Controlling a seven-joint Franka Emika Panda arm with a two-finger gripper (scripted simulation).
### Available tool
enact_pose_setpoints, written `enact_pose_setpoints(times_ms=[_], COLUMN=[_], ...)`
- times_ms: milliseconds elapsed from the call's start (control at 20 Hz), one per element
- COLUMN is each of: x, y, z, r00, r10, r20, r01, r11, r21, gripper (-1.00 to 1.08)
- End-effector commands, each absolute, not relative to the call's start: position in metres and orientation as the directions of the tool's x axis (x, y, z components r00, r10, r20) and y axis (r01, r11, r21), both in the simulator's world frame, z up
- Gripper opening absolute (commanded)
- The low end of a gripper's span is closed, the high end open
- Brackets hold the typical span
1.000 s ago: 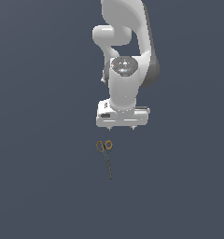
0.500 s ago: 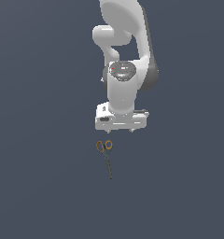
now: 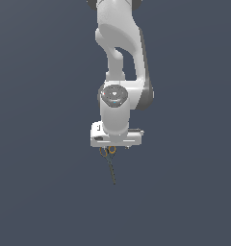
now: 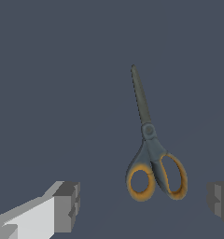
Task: Pick up the object and move it to a goal position.
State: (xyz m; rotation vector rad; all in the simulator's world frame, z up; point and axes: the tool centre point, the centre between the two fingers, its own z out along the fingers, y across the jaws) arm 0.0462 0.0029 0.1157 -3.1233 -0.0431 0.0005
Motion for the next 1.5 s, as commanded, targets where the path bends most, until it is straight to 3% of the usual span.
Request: enact_pose_setpoints(times_ms=[0,550,950,1450], x=[0.055,0.074,0.073,0.073], y=[-0.009,-0.037,-0.038,-0.038], z=[0.100,0.060,0.053,0.010], r00=[1.000,1.000,1.000,1.000], r10=[0.026,0.025,0.024,0.025], r20=[0.000,0.000,-0.001,0.000], r01=[0.026,0.025,0.024,0.025], r11=[-1.000,-1.000,-1.000,-1.000], r21=[-0.013,-0.001,0.000,0.000], gripper=[1.00,1.00,1.00,1.00])
